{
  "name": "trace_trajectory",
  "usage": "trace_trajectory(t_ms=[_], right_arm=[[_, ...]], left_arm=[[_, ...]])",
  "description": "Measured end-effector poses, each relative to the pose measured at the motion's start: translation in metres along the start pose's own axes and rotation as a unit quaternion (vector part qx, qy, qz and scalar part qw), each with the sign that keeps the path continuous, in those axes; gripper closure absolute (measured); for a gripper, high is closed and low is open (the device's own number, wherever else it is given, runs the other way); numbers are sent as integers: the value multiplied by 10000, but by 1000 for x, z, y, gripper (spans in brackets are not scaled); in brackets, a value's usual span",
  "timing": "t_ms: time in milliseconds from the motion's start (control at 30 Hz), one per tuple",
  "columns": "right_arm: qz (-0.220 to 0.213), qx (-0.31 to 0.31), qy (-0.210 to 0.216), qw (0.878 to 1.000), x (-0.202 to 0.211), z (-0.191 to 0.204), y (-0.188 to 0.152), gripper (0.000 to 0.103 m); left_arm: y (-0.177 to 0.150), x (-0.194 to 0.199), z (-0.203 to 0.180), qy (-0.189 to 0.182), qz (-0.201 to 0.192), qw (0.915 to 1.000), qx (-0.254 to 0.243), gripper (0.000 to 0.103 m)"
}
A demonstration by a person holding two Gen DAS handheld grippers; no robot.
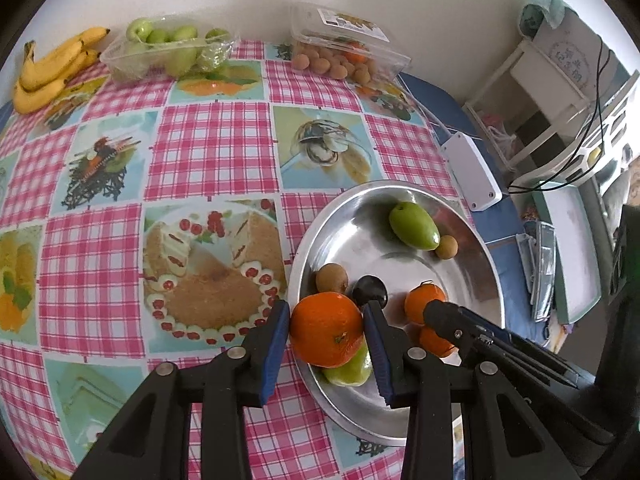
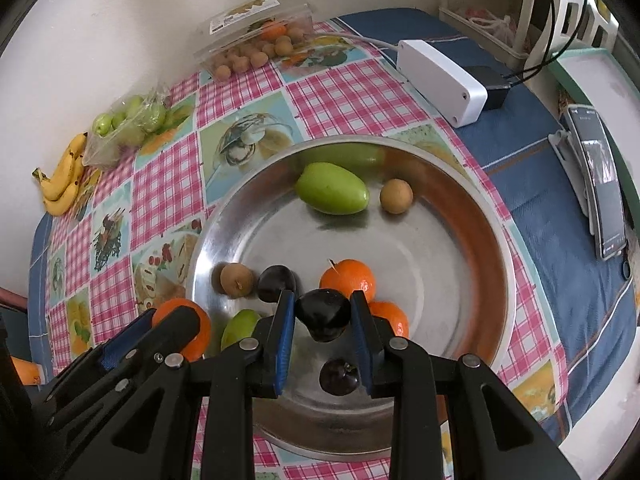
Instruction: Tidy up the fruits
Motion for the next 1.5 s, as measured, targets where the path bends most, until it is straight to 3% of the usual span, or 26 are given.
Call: trace_trajectory(t_ms=[300, 467, 667, 700, 767, 900, 933, 1000, 1167, 1500], right_arm=[[118, -70, 2, 9999, 0, -1, -6, 73], [116, -53, -12, 9999, 4, 0, -6, 73], [150, 25, -69, 9999, 7, 4, -9, 72], [176, 49, -89, 9998, 6, 5, -10, 70], [226, 107, -122, 9996, 3, 6, -12, 52], [294, 289, -180, 9990, -2, 12, -19, 42], [301, 317, -198, 9988, -3, 13, -21, 34], [325, 403, -229, 9984, -6, 15, -25, 28], [356, 543, -250, 9976, -11, 19, -35, 10], [348, 857, -397, 9949, -11, 30, -59, 0]], left_arm=[[1, -3, 1, -252, 58, 9996, 121, 61], [2, 6, 4, -363, -35, 9992, 160, 52], [1, 13, 15, -207, -48, 9995, 253, 49], [1, 16, 20, -57, -69, 9996, 284, 42], [0, 18, 29, 166, -110, 9992, 336, 31], [-6, 16, 51, 869, -53, 9953, 412, 13], [-8, 15, 58, 1023, -42, 9938, 439, 8], [-11, 15, 68, 1168, -32, 9919, 502, 1], [-22, 17, 88, 1474, -75, 9873, 584, 0], [-48, 29, 109, 1826, -108, 9813, 597, 0]])
Point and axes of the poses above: each gripper's, at about its wrist camera, not at the fingertips, and x roughly against the way its jaws point, z to its left, y to its top, the point moved 3 cm from there along -x, roughly the way its jaws point, and after that the axes turned 13 degrees about y, right-handed, at the moved point
